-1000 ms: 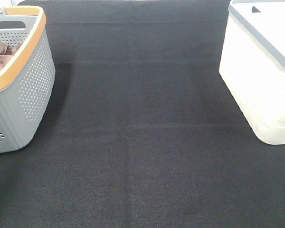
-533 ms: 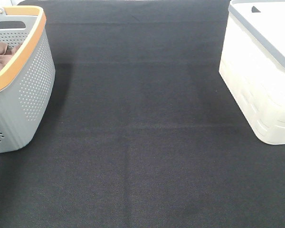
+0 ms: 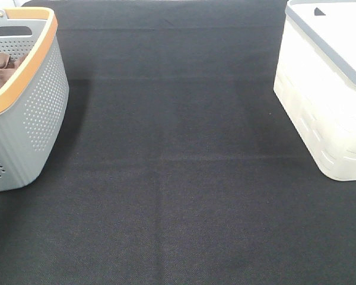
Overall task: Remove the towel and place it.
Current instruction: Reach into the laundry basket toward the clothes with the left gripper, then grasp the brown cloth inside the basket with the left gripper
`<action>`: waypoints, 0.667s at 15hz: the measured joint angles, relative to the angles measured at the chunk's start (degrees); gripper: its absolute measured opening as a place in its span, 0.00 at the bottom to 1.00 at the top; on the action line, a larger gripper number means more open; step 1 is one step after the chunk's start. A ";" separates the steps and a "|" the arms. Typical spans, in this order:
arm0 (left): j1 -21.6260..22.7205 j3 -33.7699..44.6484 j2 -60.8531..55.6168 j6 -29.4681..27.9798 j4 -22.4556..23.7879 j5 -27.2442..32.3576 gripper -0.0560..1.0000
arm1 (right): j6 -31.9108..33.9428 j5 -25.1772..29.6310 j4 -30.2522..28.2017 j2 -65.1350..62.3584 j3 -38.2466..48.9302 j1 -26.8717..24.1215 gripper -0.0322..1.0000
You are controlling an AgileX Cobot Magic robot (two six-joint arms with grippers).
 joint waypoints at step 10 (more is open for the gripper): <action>0.00 -13.24 15.53 -0.06 0.52 2.64 0.65 | 0.00 0.00 0.00 0.00 0.00 0.00 0.85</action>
